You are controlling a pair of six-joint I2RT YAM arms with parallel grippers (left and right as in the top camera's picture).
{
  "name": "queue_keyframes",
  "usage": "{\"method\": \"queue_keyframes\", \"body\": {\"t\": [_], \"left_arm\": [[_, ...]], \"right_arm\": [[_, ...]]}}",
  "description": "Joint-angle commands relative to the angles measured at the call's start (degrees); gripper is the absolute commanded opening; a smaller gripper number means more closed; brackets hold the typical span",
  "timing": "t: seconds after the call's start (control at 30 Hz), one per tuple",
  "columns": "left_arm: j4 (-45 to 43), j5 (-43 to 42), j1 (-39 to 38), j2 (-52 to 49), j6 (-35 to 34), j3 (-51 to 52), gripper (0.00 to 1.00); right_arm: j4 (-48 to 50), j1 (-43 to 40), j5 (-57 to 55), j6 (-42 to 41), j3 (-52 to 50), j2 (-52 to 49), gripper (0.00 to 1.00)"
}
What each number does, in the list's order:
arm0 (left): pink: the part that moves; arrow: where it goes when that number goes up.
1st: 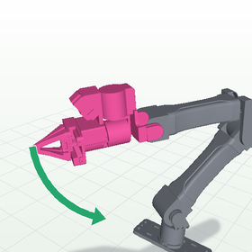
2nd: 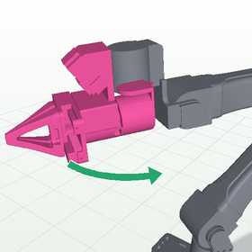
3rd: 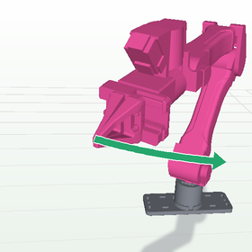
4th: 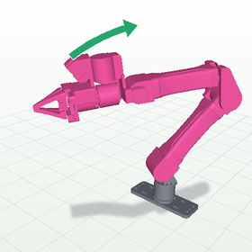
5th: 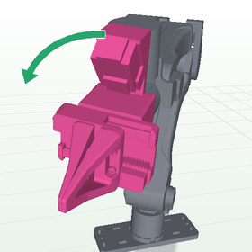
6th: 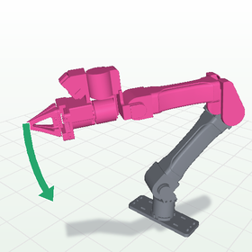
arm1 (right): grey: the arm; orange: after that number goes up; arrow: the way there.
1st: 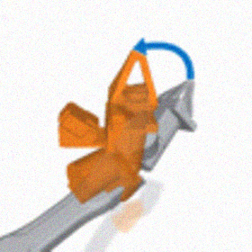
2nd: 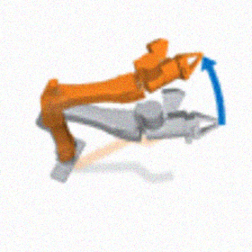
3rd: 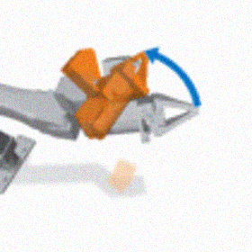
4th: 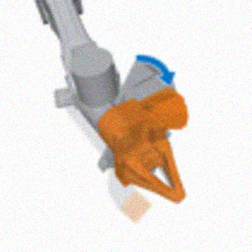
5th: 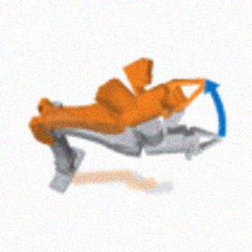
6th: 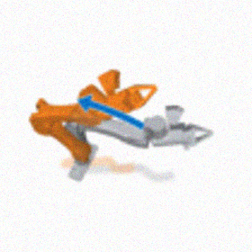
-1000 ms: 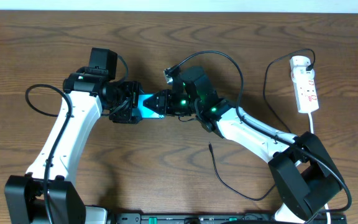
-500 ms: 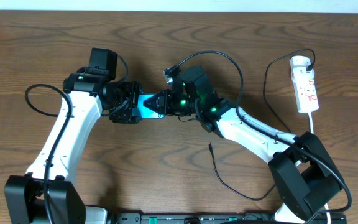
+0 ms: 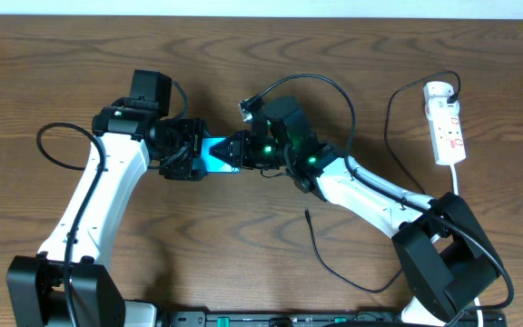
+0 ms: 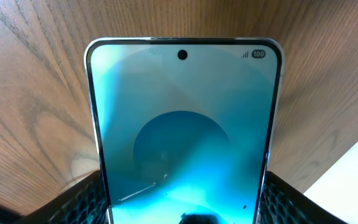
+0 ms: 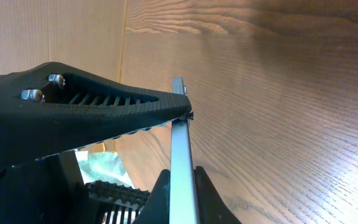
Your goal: Plug charger to phone and switch on socket
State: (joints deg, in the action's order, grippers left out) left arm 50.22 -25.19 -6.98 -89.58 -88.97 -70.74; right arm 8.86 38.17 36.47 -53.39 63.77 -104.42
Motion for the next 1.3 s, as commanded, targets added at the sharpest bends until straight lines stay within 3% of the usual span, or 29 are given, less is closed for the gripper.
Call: {"method": "queue_keyframes", "body": {"t": [0.0,0.07,0.43,0.53,0.93,1.1,1.27], "left_arm": [[0.04,0.96,-0.11,0.09,-0.68,-0.46,0.84],[0.04,1.03,-0.11,0.09,-0.7,-0.46,0.9],[-0.26,1.2,0.13,0.2,0.33,-0.46,0.92],[-5.01,0.07,0.96,1.07,8.31,-0.48,0.92],[-10.19,-7.63,7.06,8.52,21.77,-0.48,0.92],[-10.86,-10.38,8.0,11.3,24.11,-0.48,0.92],[-12.33,-10.38,8.0,12.66,25.35,-0.48,0.92]], "right_arm": [[-0.07,0.61,-0.11,1.2,0.61,-0.09,0.01],[-0.07,0.61,-0.11,1.2,0.61,-0.09,0.01],[-0.07,0.52,-0.11,1.38,0.61,-0.09,0.01],[-0.07,-0.07,-0.11,1.38,0.61,-0.09,0.02],[1.25,-5.6,0.07,0.68,0.61,-0.09,0.02],[4.72,-8.52,0.09,-6.21,0.61,-0.09,0.01],[9.9,-10.36,0.11,-23.52,0.63,-0.09,0.01]]}}
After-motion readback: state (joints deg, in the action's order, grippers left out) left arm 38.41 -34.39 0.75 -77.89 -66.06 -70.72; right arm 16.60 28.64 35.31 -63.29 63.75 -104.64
